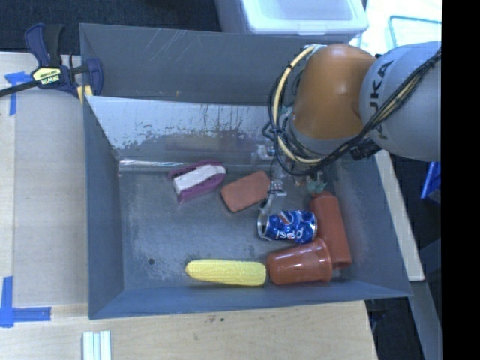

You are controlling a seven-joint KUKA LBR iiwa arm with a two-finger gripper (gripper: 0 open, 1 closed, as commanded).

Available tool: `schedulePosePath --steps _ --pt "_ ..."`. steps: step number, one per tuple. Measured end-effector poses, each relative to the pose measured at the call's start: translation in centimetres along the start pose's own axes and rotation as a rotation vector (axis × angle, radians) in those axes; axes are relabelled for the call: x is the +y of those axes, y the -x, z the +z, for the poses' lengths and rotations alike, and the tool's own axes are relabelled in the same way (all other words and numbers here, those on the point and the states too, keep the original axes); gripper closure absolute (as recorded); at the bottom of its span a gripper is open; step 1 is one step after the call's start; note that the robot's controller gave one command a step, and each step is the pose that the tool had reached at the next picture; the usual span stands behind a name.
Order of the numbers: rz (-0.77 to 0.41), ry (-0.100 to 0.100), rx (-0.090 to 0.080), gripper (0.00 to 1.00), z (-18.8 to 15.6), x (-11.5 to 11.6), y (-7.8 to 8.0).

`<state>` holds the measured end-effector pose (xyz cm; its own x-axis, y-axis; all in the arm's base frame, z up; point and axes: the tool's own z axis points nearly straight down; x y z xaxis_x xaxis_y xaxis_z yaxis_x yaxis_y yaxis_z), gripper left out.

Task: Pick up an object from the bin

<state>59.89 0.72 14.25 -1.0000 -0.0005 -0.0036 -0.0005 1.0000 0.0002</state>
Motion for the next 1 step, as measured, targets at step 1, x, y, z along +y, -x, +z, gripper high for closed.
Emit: schedulePosePath --steps 1 --pt "0.000 0.000 0.000 0.00 0.00 0.00 0.00"
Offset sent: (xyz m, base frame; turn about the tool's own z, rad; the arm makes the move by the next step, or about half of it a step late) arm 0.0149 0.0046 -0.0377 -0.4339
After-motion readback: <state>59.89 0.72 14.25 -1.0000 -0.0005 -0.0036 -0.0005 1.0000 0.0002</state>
